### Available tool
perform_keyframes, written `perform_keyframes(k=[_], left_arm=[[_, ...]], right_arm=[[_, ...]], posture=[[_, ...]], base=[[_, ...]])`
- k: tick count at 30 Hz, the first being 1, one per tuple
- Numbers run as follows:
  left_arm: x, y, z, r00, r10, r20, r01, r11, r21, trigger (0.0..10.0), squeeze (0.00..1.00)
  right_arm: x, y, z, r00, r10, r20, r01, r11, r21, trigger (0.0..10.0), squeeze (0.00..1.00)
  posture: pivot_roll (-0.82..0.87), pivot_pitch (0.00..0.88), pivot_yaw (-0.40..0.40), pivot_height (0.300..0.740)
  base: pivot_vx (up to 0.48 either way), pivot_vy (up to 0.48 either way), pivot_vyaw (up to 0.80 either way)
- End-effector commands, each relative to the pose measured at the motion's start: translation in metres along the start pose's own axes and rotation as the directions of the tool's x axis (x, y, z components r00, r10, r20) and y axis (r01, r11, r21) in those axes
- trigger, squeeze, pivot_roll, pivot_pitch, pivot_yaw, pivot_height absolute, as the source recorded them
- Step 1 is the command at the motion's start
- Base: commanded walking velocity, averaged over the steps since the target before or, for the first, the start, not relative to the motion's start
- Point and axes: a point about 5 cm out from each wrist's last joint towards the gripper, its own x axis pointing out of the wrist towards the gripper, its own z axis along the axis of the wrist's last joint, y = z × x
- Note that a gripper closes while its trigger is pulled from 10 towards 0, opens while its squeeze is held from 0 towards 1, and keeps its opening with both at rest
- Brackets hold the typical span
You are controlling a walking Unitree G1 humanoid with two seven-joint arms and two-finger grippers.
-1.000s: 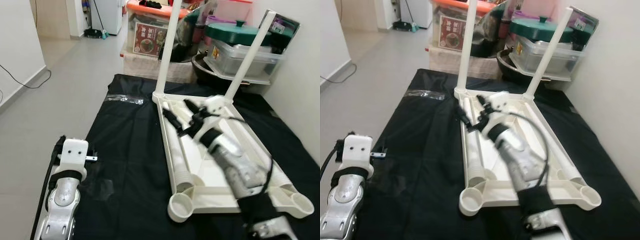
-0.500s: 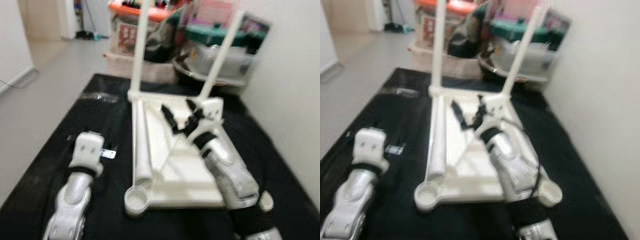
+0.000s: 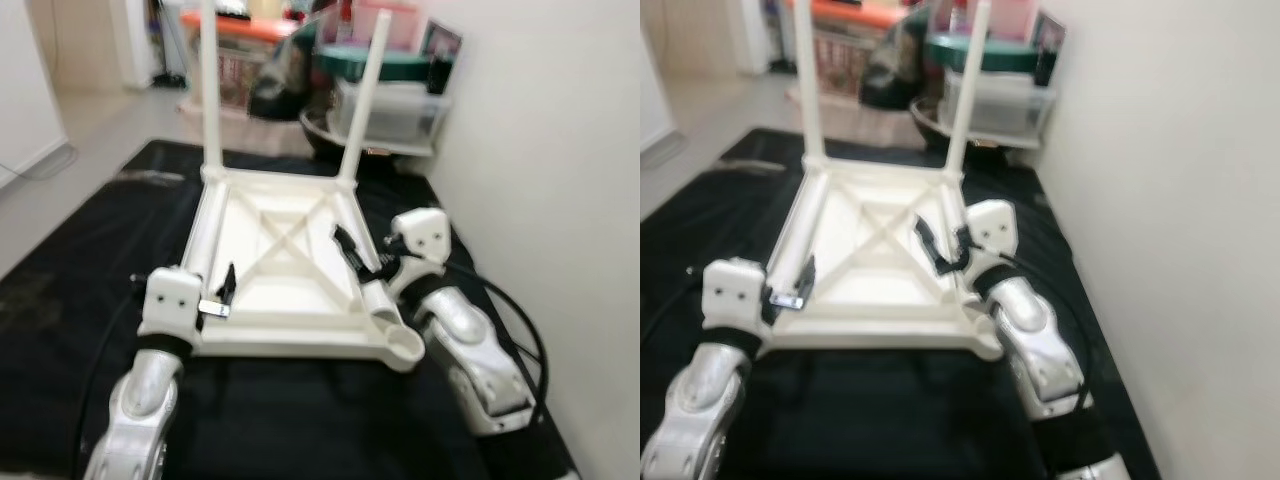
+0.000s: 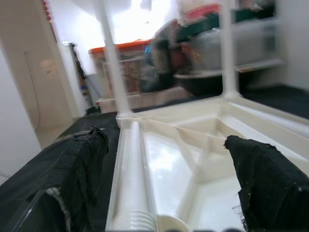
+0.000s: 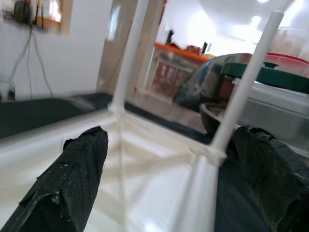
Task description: Building children table
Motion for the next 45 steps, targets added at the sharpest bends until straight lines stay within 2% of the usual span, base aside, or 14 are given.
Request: perform_keyframes(k=[1, 2, 3, 4, 5, 6, 8, 15, 16, 20, 23, 33, 35, 45], left_arm=[[0.001, 0.003, -0.007, 0.999, 0.016, -0.044, -0.015, 1.0, 0.027, 10.0, 0.0], [0.001, 0.003, -0.007, 0.999, 0.016, -0.044, -0.015, 1.0, 0.027, 10.0, 0.0], [0.0, 0.005, -0.01, 0.997, 0.028, -0.066, -0.025, 0.999, 0.043, 10.0, 0.0], [0.0, 0.005, -0.01, 0.997, 0.028, -0.066, -0.025, 0.999, 0.043, 10.0, 0.0], [-0.001, 0.006, -0.014, 0.995, 0.039, -0.088, -0.033, 0.998, 0.062, 10.0, 0.0], [-0.001, 0.006, -0.014, 0.995, 0.039, -0.088, -0.033, 0.998, 0.062, 10.0, 0.0], [-0.002, 0.01, -0.018, 0.992, 0.061, -0.11, -0.053, 0.995, 0.079, 10.0, 0.0], [-0.003, 0.016, -0.019, 0.988, 0.102, -0.117, -0.093, 0.993, 0.077, 10.0, 0.0], [-0.004, 0.015, -0.018, 0.99, 0.093, -0.108, -0.087, 0.995, 0.058, 10.0, 0.0], [-0.004, 0.012, -0.017, 0.991, 0.073, -0.112, -0.069, 0.997, 0.033, 10.0, 0.0], [-0.002, 0.011, -0.017, 0.991, 0.072, -0.115, -0.071, 0.997, 0.016, 10.0, 0.0], [0.0, 0.011, -0.017, 0.991, 0.078, -0.108, -0.078, 0.997, -0.002, 10.0, 0.0], [0.0, 0.01, -0.016, 0.993, 0.068, -0.097, -0.066, 0.998, 0.02, 10.0, 0.0], [0.0, 0.008, -0.014, 0.994, 0.058, -0.089, -0.058, 0.998, 0.003, 10.0, 0.0]], right_arm=[[-0.005, -0.007, -0.014, 0.996, 0.042, -0.077, -0.049, 0.994, -0.099, 10.0, 0.0], [-0.005, -0.007, -0.014, 0.996, 0.042, -0.077, -0.049, 0.994, -0.099, 10.0, 0.0], [-0.009, -0.015, -0.025, 0.986, 0.064, -0.154, -0.094, 0.976, -0.195, 10.0, 0.0], [-0.009, -0.015, -0.025, 0.986, 0.064, -0.154, -0.094, 0.976, -0.195, 10.0, 0.0], [-0.012, -0.022, -0.034, 0.973, 0.071, -0.219, -0.131, 0.953, -0.273, 10.0, 0.0], [-0.012, -0.022, -0.034, 0.973, 0.071, -0.219, -0.131, 0.953, -0.273, 10.0, 0.0], [-0.013, -0.029, -0.045, 0.954, 0.045, -0.298, -0.147, 0.932, -0.33, 10.0, 0.0], [-0.002, -0.004, -0.037, 0.969, 0.07, -0.237, -0.123, 0.968, -0.217, 10.0, 0.0], [-0.002, 0.007, -0.04, 0.97, 0.068, -0.233, -0.109, 0.98, -0.169, 10.0, 0.0], [-0.003, 0.016, -0.041, 0.971, 0.072, -0.226, -0.106, 0.984, -0.145, 10.0, 0.0], [-0.003, 0.019, -0.043, 0.973, 0.063, -0.22, -0.095, 0.986, -0.136, 10.0, 0.0], [0.0, 0.014, -0.04, 0.978, 0.009, -0.209, -0.034, 0.993, -0.114, 10.0, 0.0], [-0.001, 0.015, -0.04, 0.978, 0.005, -0.208, -0.029, 0.993, -0.111, 10.0, 0.0], [0.002, 0.021, -0.044, 0.977, 0.0, -0.212, -0.024, 0.993, -0.113, 10.0, 0.0]], posture=[[0.05, 0.0, -0.116, 0.74], [0.05, 0.0, -0.116, 0.74], [0.05, 0.0, -0.116, 0.74], [0.05, 0.0, -0.116, 0.74], [0.06, 0.0, -0.119, 0.74], [0.06, 0.0, -0.119, 0.74], [0.06, 0.0, -0.127, 0.74], [0.07, 0.0, -0.134, 0.74], [0.07, 0.0, -0.13, 0.74], [0.07, 0.0, -0.127, 0.74], [0.07, 0.0, -0.127, 0.74], [0.07, 0.0, -0.131, 0.74], [0.07, 0.0, -0.134, 0.74], [0.07, 0.0, -0.129, 0.74]], base=[[0.0, 0.0, 0.0], [0.0, 0.0, 0.0], [0.0, 0.0, 0.0], [0.0, 0.0, 0.0], [0.0, 0.0, 0.0], [0.0, 0.0, 0.0], [0.0, 0.0, 0.0], [0.0, 0.0, 0.0], [0.0, 0.0, 0.0], [0.0, 0.0, 0.0], [0.0, 0.0, 0.0], [0.0, 0.453, 0.0], [0.0, 0.0, 0.0], [0.0, 0.0, 0.0]])
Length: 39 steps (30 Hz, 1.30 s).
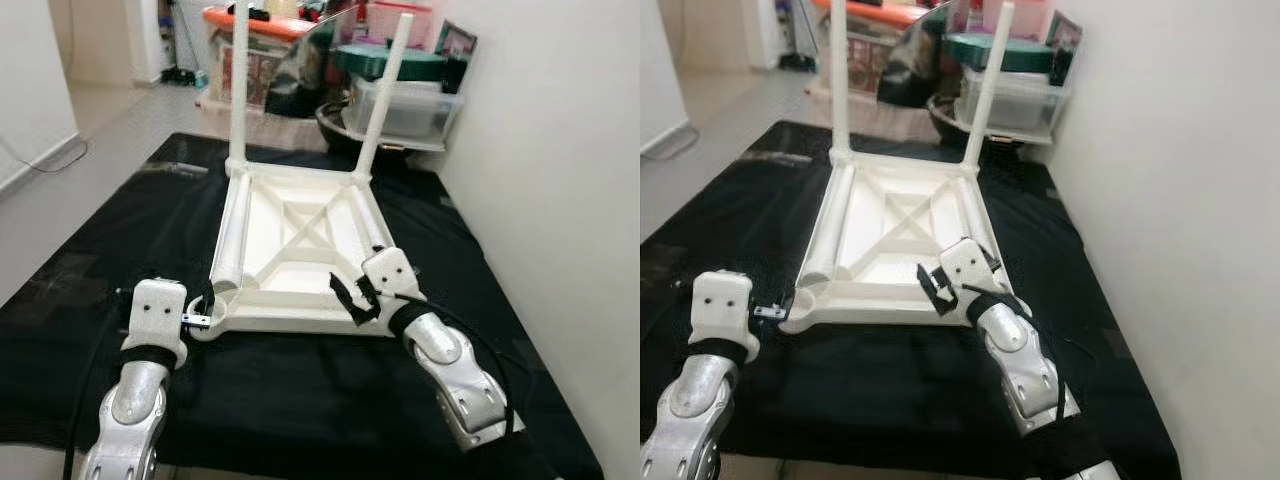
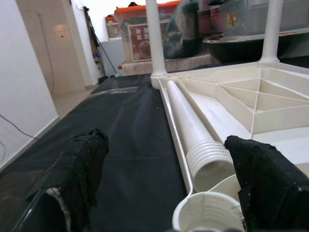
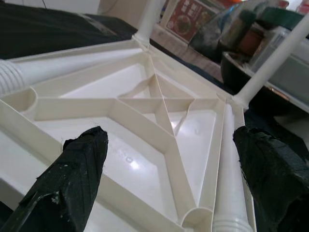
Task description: Building children table
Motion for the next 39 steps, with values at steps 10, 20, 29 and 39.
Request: perform_keyframes(k=[10, 20, 29, 39], left_arm=[[0.002, -0.006, 0.004, 1.0, -0.019, 0.021, 0.02, 0.998, -0.067, 10.0, 0.0], [0.001, -0.005, 0.004, 0.999, -0.022, 0.027, 0.024, 0.996, -0.081, 10.0, 0.0], [0.002, -0.008, 0.01, 0.998, -0.028, 0.06, 0.035, 0.994, -0.102, 10.0, 0.0], [0.0, -0.012, 0.009, 0.997, -0.047, 0.057, 0.052, 0.994, -0.1, 10.0, 0.0]], right_arm=[[-0.001, -0.01, -0.005, 0.998, -0.059, -0.017, 0.058, 0.998, -0.008, 10.0, 0.0], [0.003, -0.019, 0.005, 0.989, -0.145, 0.037, 0.143, 0.989, 0.032, 10.0, 0.0], [0.003, -0.027, 0.011, 0.985, -0.155, 0.072, 0.15, 0.986, 0.076, 10.0, 0.0], [-0.009, -0.025, 0.009, 0.996, 0.023, 0.091, -0.029, 0.997, 0.067, 10.0, 0.0]], posture=[[0.07, 0.0, -0.127, 0.74], [0.08, 0.0, -0.129, 0.74], [0.08, 0.0, -0.131, 0.74], [0.07, 0.0, -0.124, 0.74]], base=[[0.191, 0.0, 0.0], [0.338, 0.0, 0.0], [0.075, 0.0, 0.0], [0.0, 0.0, 0.0]])
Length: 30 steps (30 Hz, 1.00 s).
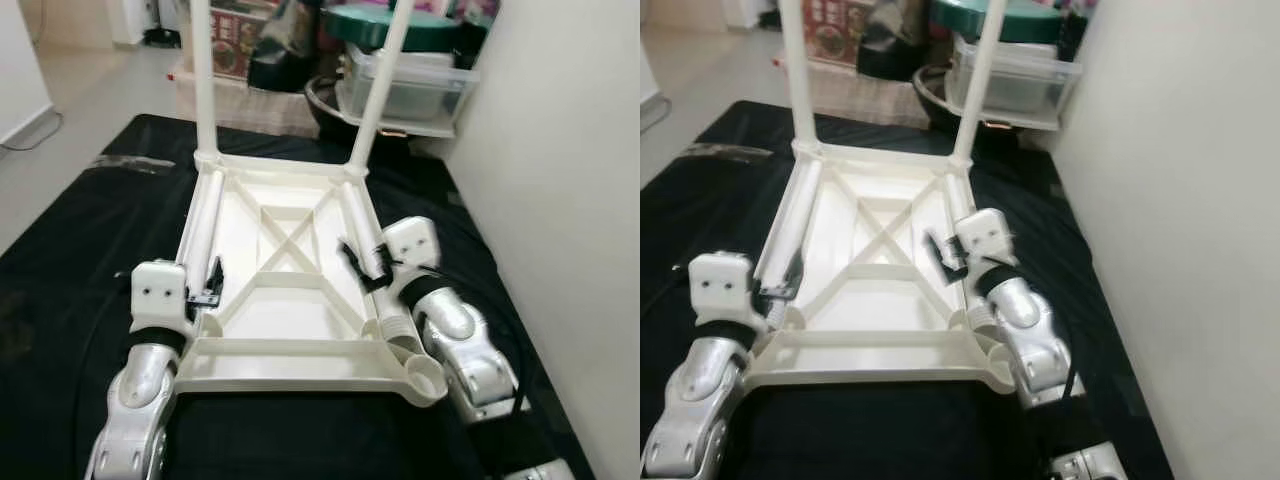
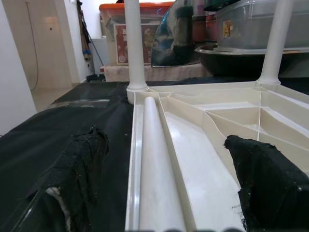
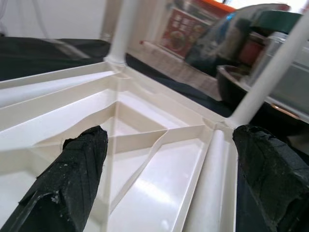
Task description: Building children table
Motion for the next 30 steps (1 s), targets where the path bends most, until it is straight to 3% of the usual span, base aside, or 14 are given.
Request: perform_keyframes(k=[1, 7, 10, 11, 13, 28, 30], left_arm=[[0.0, -0.004, 0.001, 1.0, -0.018, 0.005, 0.018, 1.0, 0.003, 10.0, 0.0], [-0.001, 0.0, -0.001, 1.0, -0.006, -0.003, 0.006, 1.0, 0.013, 10.0, 0.0], [0.0, 0.0, -0.003, 1.0, -0.006, -0.01, 0.007, 1.0, 0.016, 10.0, 0.0], [0.0, 0.0, -0.003, 1.0, -0.006, -0.01, 0.007, 1.0, 0.016, 10.0, 0.0], [0.001, -0.004, -0.003, 1.0, -0.011, -0.01, 0.011, 1.0, 0.014, 10.0, 0.0], [0.002, -0.001, -0.003, 1.0, 0.001, -0.009, -0.001, 1.0, 0.021, 10.0, 0.0], [0.001, 0.0, -0.003, 1.0, 0.003, -0.009, -0.003, 1.0, 0.024, 10.0, 0.0]], right_arm=[[-0.007, -0.007, -0.005, 1.0, 0.019, -0.021, -0.019, 1.0, 0.003, 10.0, 0.0], [-0.028, -0.016, -0.01, 0.976, 0.202, -0.083, -0.209, 0.974, -0.087, 10.0, 0.0], [-0.043, -0.031, -0.016, 0.933, 0.309, -0.185, -0.34, 0.925, -0.169, 10.0, 0.0], [-0.043, -0.031, -0.016, 0.933, 0.309, -0.185, -0.34, 0.925, -0.169, 10.0, 0.0], [-0.046, -0.032, -0.024, 0.894, 0.365, -0.26, -0.421, 0.882, -0.212, 10.0, 0.0], [-0.022, -0.036, -0.041, 0.878, 0.259, -0.402, -0.402, 0.854, -0.329, 10.0, 0.0], [-0.023, -0.038, -0.044, 0.859, 0.263, -0.44, -0.433, 0.83, -0.35, 10.0, 0.0]], posture=[[0.06, 0.0, -0.121, 0.74], [0.06, 0.0, -0.121, 0.74], [0.05, 0.0, -0.121, 0.74], [0.05, 0.0, -0.121, 0.74], [0.05, 0.0, -0.125, 0.74], [0.07, 0.0, -0.139, 0.74], [0.08, 0.0, -0.145, 0.74]], base=[[0.0, 0.0, 0.0], [0.0, 0.0, 0.0], [0.0, 0.0, 0.0], [0.0, 0.0, 0.0], [0.0, 0.0, 0.0], [0.0, 0.0, 0.0], [0.0, 0.0, 0.0]])
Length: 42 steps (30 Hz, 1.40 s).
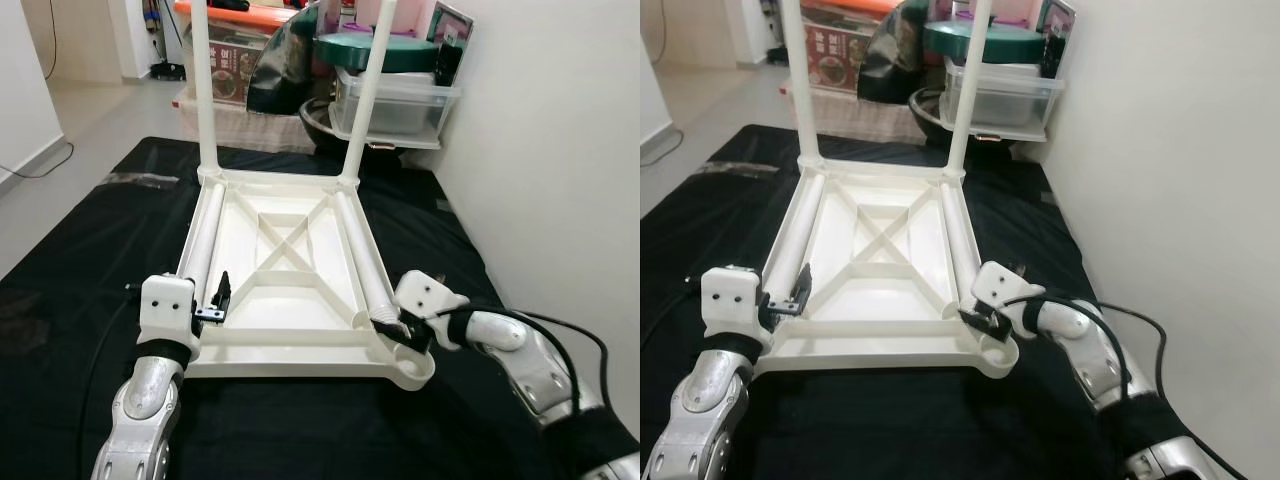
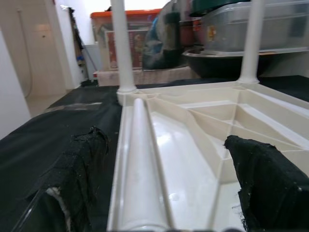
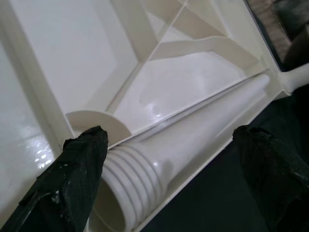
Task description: Building children table
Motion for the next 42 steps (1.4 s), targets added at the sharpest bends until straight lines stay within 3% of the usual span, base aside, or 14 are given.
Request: perform_keyframes(k=[1, 11, 15, 21, 36, 42], left_arm=[[-0.001, 0.001, -0.001, 1.0, 0.002, -0.004, -0.002, 1.0, 0.015, 10.0, 0.0], [0.0, -0.001, -0.004, 1.0, -0.006, -0.01, 0.006, 1.0, 0.014, 10.0, 0.0], [0.002, -0.005, -0.003, 1.0, -0.013, -0.007, 0.013, 1.0, 0.01, 10.0, 0.0], [0.002, -0.005, -0.004, 1.0, -0.013, -0.007, 0.013, 1.0, 0.01, 10.0, 0.0], [0.002, -0.008, -0.005, 1.0, -0.023, -0.004, 0.023, 1.0, 0.008, 10.0, 0.0], [0.002, -0.009, -0.006, 1.0, -0.028, -0.008, 0.028, 1.0, 0.009, 10.0, 0.0]], right_arm=[[-0.002, 0.002, -0.008, 0.998, 0.035, -0.044, -0.036, 0.999, -0.027, 10.0, 0.0], [-0.011, 0.006, -0.013, 0.987, 0.153, -0.045, -0.155, 0.987, -0.05, 10.0, 0.0], [-0.014, -0.007, -0.023, 0.985, 0.129, -0.116, -0.14, 0.986, -0.095, 10.0, 0.0], [-0.011, -0.016, -0.025, 0.985, 0.082, -0.15, -0.095, 0.992, -0.086, 10.0, 0.0], [-0.005, -0.022, -0.028, 0.987, -0.001, -0.16, -0.008, 0.998, -0.055, 10.0, 0.0], [-0.006, -0.021, -0.028, 0.988, 0.016, -0.154, -0.018, 1.0, -0.012, 10.0, 0.0]], posture=[[0.08, 0.0, -0.145, 0.74], [0.07, 0.0, -0.136, 0.74], [0.06, 0.0, -0.135, 0.74], [0.06, 0.0, -0.14, 0.74], [0.06, 0.0, -0.134, 0.74], [0.06, 0.0, -0.131, 0.74]], base=[[0.0, 0.0, 0.0], [0.0, 0.0, 0.0], [0.0, 0.0, 0.0], [0.0, 0.0, 0.0], [0.0, 0.0, 0.0], [0.0, 0.0, 0.0]])
